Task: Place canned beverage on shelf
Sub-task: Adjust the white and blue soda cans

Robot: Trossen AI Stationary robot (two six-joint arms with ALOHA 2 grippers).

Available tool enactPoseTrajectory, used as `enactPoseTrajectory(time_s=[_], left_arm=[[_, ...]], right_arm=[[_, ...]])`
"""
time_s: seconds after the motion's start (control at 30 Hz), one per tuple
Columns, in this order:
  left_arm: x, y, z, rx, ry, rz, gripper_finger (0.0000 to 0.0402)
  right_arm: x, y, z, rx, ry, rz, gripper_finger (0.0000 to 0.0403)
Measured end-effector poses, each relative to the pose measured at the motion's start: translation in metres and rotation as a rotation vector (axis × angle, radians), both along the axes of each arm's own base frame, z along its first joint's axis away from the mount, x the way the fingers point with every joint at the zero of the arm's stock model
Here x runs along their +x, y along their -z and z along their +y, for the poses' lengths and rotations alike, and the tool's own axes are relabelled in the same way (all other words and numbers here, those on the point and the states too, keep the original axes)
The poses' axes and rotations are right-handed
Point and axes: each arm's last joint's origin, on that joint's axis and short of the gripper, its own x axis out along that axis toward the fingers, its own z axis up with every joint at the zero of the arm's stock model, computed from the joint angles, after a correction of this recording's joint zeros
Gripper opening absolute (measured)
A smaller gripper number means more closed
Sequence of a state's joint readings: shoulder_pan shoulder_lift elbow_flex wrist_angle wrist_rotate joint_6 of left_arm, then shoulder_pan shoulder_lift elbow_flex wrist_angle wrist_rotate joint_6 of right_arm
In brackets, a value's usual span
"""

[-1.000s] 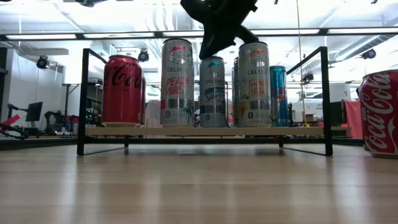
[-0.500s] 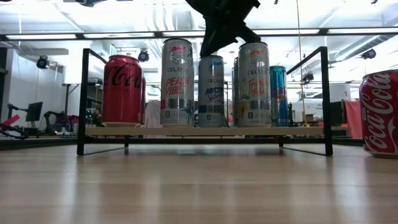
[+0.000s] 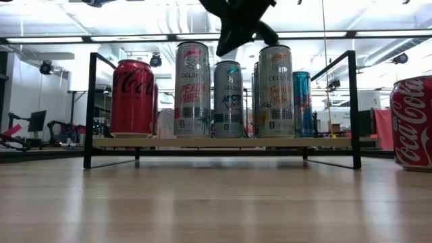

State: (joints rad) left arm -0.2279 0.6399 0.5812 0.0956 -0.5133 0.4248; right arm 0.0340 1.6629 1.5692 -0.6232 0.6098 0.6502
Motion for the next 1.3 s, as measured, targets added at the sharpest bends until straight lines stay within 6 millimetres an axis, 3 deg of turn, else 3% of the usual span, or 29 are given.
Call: enactPoseTrajectory(time_s=[0.13, 0.43, 1.3], left_arm=[[0.0, 0.0, 0.0, 0.0, 0.0, 0.0, 0.0], [0.0, 0.0, 0.0, 0.0, 0.0, 0.0, 0.0], [0.0, 0.0, 0.0, 0.0, 0.0, 0.0, 0.0]], right_arm=[[0.003, 0.007, -0.007, 0.003, -0.004, 0.033, 0.0009], [-0.005, 0.015, -0.002, 0.044, -0.029, 0.151, 0.0009], [-0.009, 0.012, 0.016, 0.188, -0.112, 0.135, 0.0009]])
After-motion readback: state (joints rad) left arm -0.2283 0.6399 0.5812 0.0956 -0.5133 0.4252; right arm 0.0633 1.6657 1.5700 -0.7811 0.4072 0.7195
